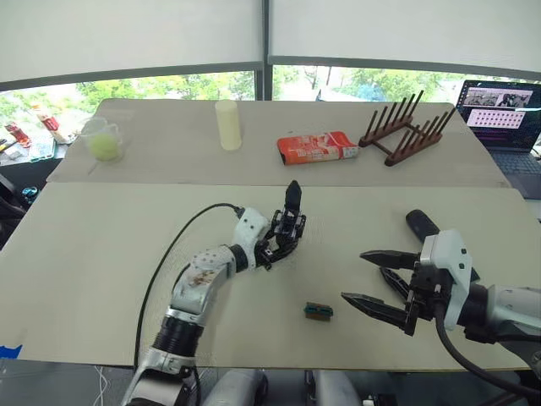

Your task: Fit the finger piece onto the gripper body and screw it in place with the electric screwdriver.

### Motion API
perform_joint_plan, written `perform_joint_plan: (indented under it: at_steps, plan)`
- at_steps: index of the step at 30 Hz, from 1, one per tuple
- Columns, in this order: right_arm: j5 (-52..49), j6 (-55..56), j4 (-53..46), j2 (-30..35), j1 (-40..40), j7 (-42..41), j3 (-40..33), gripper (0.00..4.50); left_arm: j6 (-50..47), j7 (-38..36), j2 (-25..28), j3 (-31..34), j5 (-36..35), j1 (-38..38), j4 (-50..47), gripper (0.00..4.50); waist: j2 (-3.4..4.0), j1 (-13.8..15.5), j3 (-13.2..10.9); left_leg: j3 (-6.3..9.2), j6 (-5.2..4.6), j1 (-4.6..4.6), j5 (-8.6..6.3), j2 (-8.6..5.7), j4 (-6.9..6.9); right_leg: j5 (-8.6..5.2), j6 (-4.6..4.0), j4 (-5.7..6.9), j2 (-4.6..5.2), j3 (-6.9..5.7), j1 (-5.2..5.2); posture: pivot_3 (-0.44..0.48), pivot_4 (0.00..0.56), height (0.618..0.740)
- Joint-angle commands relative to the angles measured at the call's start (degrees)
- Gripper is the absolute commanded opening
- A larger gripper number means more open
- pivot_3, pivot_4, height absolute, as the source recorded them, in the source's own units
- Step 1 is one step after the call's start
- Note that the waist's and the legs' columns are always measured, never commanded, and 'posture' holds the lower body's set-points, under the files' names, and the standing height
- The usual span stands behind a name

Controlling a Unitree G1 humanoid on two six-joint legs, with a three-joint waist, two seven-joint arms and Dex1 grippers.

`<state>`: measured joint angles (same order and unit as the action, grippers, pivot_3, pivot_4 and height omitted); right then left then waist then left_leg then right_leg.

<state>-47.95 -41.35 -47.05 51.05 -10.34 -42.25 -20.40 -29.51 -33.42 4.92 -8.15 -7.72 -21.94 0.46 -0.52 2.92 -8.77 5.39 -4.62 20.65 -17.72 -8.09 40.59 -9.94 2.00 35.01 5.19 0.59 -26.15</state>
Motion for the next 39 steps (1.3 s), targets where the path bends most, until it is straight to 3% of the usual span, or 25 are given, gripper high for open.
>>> perform_joint_plan:
  at_steps: [1,4,5,8,16,22,29,32,35,39]
  plan:
    - [0.36,1.66,-0.41,-0.24,1.08,-0.26,0.39,4.50,1.90,2.18,-0.31,-1.65,0.83,0.99,-3.04,2.81,0.01,-0.08,0.00,0.00,0.01,0.00,0.00,0.01,0.00,0.00,0.00,0.00,0.00,0.01,0.00,0.000,0.150,0.740]
    - [0.58,1.61,0.40,-0.10,2.28,-0.41,0.85,4.50,5.40,0.90,1.88,-3.08,1.86,2.90,-0.30,4.21,0.01,-0.24,0.01,0.00,0.03,-0.05,-0.02,0.02,-0.01,0.00,0.00,0.02,-0.01,0.01,0.00,0.000,0.150,0.740]
    - [0.55,1.56,0.60,-0.08,2.68,-0.41,0.93,4.50,6.48,-0.01,2.95,-2.77,1.49,3.13,0.61,4.47,0.01,-0.23,0.01,0.00,0.03,-0.05,-0.02,0.02,-0.01,0.00,0.00,0.02,-0.01,0.00,0.00,0.000,0.150,0.740]
    - [0.50,1.49,1.18,-0.15,3.42,-0.57,1.03,4.50,10.45,-4.59,7.00,-1.95,0.31,2.03,3.65,4.47,0.03,-0.26,0.02,0.00,0.05,-0.11,-0.02,0.02,0.00,0.00,0.00,0.01,-0.01,-0.01,0.06,0.000,0.150,0.740]
    - [-0.48,0.76,0.66,0.42,3.77,-0.70,0.20,4.50,23.06,-30.11,15.62,-1.80,-5.73,-6.77,19.30,4.47,0.05,-0.33,0.03,0.00,0.04,-0.10,-0.02,0.00,-0.01,0.00,0.00,0.01,-0.01,-0.19,0.04,0.000,0.150,0.740]
    - [-1.07,0.39,0.67,1.57,3.28,-1.36,-1.77,4.50,35.05,-38.18,14.73,-2.78,-2.90,-15.90,34.84,4.47,0.05,-0.30,0.03,0.00,0.02,-0.04,-0.02,-0.02,0.07,0.00,-0.01,-0.02,0.07,-0.25,0.05,0.000,0.150,0.740]
    - [-1.96,-0.02,-1.59,0.90,2.03,1.13,-2.97,4.50,42.06,-39.65,10.46,-2.08,-0.35,-23.88,48.70,4.47,0.03,-0.46,0.02,0.01,-0.02,0.10,-0.04,-0.02,0.18,0.01,0.00,0.00,0.09,-0.26,0.00,0.000,0.150,0.740]
    - [-2.03,0.02,-2.00,0.73,1.14,1.79,-3.66,4.50,43.90,-39.52,9.00,-0.72,-0.52,-26.00,53.03,3.68,0.03,-0.41,0.02,0.01,-0.04,0.11,-0.05,-0.02,0.19,0.01,0.00,0.00,0.10,-0.24,0.00,0.000,0.150,0.740]
    - [-2.06,0.23,-2.29,0.72,0.17,1.92,-4.19,4.50,44.33,-41.23,8.05,-0.31,-0.91,-25.98,53.44,2.35,0.03,-0.42,0.02,0.01,-0.06,0.12,-0.06,-0.02,0.20,0.01,0.00,-0.01,0.09,-0.25,-0.01,0.000,0.150,0.740]
    - [-2.13,0.26,-2.59,0.56,-0.33,2.29,-4.53,4.50,42.97,-42.68,7.64,-0.28,-1.83,-23.19,48.88,2.28,0.03,-0.44,0.02,0.01,-0.08,0.15,-0.07,-0.02,0.26,0.02,0.01,0.00,0.09,-0.25,0.00,0.000,0.150,0.740]
